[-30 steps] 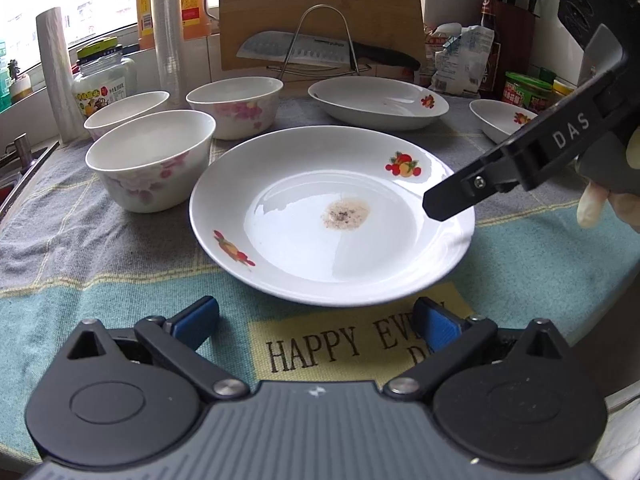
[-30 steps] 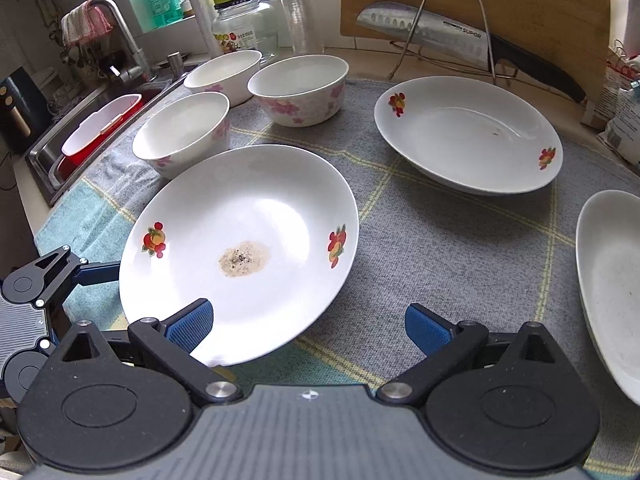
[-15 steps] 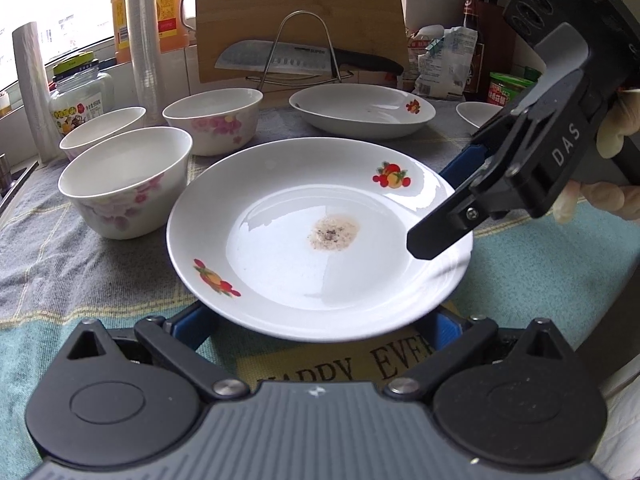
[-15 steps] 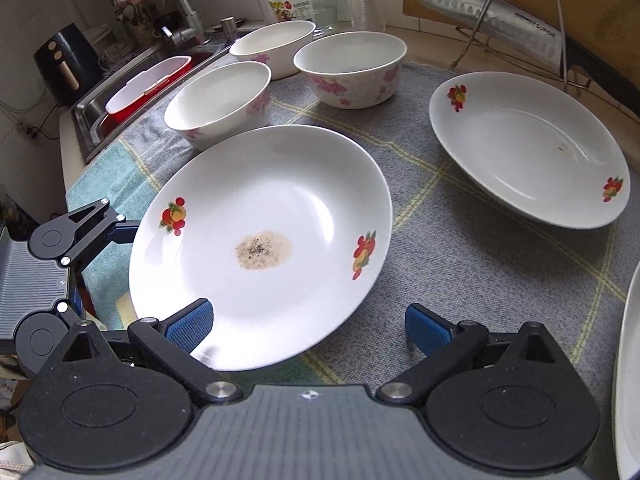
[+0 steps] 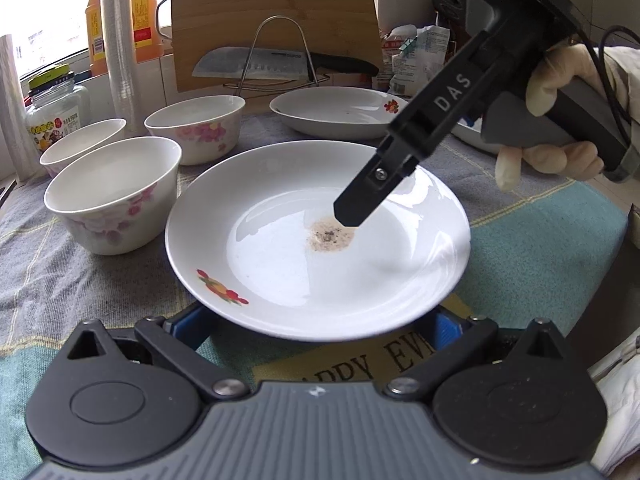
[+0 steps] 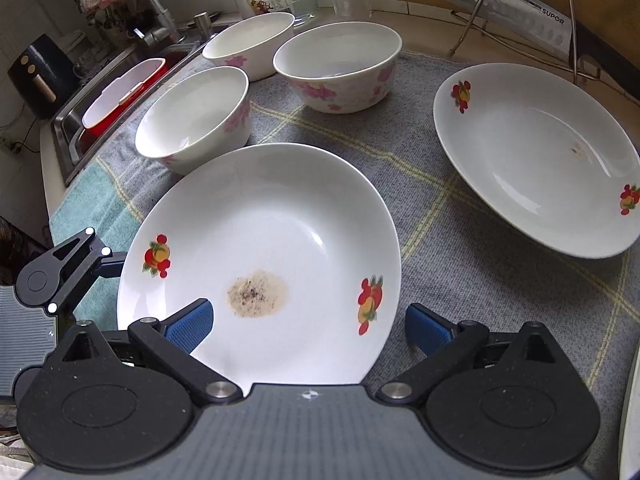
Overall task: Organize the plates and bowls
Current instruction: 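Lift the stained plate with the right gripper and carry it toward the placed plate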
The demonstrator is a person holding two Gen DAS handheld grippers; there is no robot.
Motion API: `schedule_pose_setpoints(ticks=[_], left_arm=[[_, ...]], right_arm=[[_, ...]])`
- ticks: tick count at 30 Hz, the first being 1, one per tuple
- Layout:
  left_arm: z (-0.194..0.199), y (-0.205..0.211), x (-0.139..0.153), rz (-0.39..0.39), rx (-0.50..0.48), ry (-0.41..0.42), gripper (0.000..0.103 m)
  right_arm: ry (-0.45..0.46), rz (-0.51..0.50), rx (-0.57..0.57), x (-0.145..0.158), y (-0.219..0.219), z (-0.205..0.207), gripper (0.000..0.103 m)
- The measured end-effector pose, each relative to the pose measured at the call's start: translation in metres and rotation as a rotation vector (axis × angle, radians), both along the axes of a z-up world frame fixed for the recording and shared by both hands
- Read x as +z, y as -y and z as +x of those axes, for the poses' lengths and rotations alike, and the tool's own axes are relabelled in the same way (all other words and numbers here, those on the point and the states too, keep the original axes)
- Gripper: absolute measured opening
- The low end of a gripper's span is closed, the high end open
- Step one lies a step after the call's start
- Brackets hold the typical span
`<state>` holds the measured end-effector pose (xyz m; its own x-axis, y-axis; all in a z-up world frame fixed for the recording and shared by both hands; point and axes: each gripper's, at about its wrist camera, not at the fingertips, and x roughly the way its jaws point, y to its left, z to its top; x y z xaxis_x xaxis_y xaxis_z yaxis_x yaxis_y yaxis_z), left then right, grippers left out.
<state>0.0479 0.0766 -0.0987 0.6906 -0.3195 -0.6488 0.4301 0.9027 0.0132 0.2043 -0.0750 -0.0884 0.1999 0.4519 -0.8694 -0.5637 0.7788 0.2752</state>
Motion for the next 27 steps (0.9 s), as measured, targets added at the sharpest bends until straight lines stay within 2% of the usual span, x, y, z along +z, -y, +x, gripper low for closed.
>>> schedule_pose_setpoints(ticks=[11, 21, 27], left_arm=[[-0.004, 0.000, 0.000, -0.005, -0.013, 0.014, 0.103], [-0.006, -0.003, -0.002, -0.018, -0.033, 0.038, 0.103], [-0.007, -0.003, -0.002, -0.021, -0.031, 0.043, 0.103]], right_arm=[[-0.070, 0.049, 0.030, -0.002, -0.006, 0.036, 0.103], [-0.061, -0.015, 0.109, -0.001, -0.023, 0.038, 0.103], [-0.079, -0.014, 0.138, -0.001, -0.024, 0.039, 0.103]])
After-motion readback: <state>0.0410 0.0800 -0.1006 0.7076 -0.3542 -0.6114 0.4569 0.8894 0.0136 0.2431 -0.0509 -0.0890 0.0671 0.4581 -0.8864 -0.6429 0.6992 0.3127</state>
